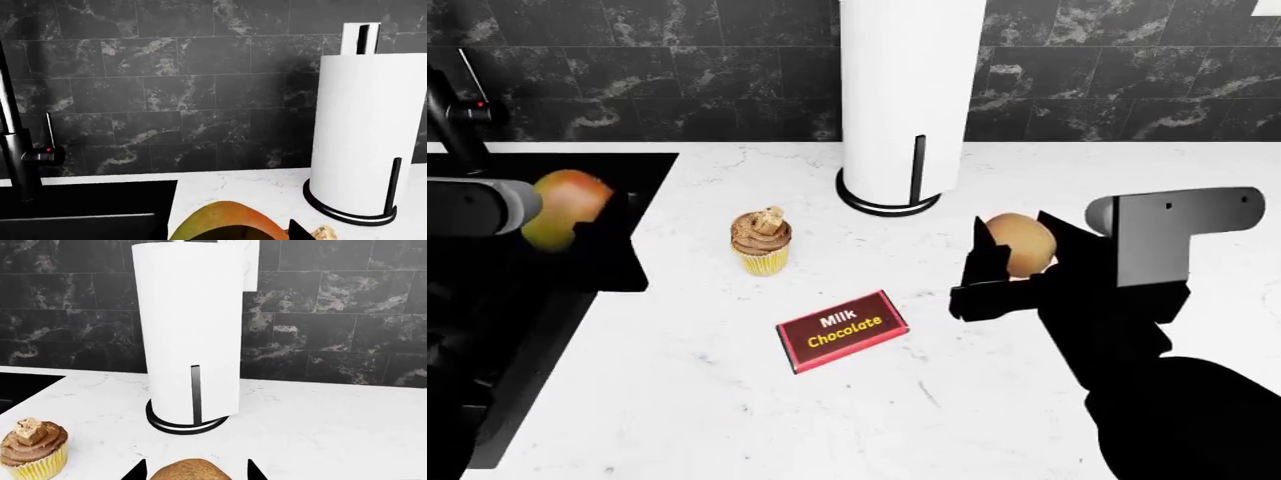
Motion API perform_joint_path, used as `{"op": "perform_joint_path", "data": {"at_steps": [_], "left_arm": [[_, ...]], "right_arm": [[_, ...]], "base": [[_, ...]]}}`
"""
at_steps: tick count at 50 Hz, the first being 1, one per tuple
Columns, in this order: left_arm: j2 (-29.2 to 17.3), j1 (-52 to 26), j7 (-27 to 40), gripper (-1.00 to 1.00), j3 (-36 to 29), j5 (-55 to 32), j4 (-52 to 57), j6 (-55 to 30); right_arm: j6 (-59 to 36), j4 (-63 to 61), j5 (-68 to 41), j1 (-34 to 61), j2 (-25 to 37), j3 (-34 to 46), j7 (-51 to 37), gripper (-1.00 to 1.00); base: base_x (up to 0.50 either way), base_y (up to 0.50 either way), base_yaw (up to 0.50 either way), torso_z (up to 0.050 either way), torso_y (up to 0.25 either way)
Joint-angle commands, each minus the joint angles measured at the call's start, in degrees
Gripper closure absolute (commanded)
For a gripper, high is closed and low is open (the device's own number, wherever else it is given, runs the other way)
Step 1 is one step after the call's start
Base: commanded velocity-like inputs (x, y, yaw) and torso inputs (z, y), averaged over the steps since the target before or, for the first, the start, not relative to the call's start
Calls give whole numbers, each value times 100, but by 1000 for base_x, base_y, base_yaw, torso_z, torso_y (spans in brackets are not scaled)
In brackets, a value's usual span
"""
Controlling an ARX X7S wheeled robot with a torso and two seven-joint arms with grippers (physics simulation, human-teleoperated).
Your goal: Pick up the fruits and vegetables and place them in the sink. Turn on the sink faucet to wash them. Then turn the sink off and put them in the tray.
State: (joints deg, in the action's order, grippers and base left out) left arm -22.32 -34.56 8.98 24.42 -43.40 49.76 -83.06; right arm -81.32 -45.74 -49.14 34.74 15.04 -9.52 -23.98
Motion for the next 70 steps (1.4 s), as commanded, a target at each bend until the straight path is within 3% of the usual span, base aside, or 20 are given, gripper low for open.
{"op": "perform_joint_path", "data": {"at_steps": [1, 45, 70], "left_arm": [[320, -389, 726, 100, 90, -198, 167, -498], [152, -454, 1412, 100, 158, -1286, -107, -485], [-52, -103, 1454, 100, -161, -1216, -268, 84]], "right_arm": [[86, -255, 8, -97, 120, 75, -103, 100], [144, -270, -378, -74, 235, 98, -329, 100], [425, -196, -339, -213, 358, 280, -383, 100]], "base": [[0, 500, 0, 0, 0], [6, 500, 0, 0, 0], [13, 500, 0, 0, 0]]}}
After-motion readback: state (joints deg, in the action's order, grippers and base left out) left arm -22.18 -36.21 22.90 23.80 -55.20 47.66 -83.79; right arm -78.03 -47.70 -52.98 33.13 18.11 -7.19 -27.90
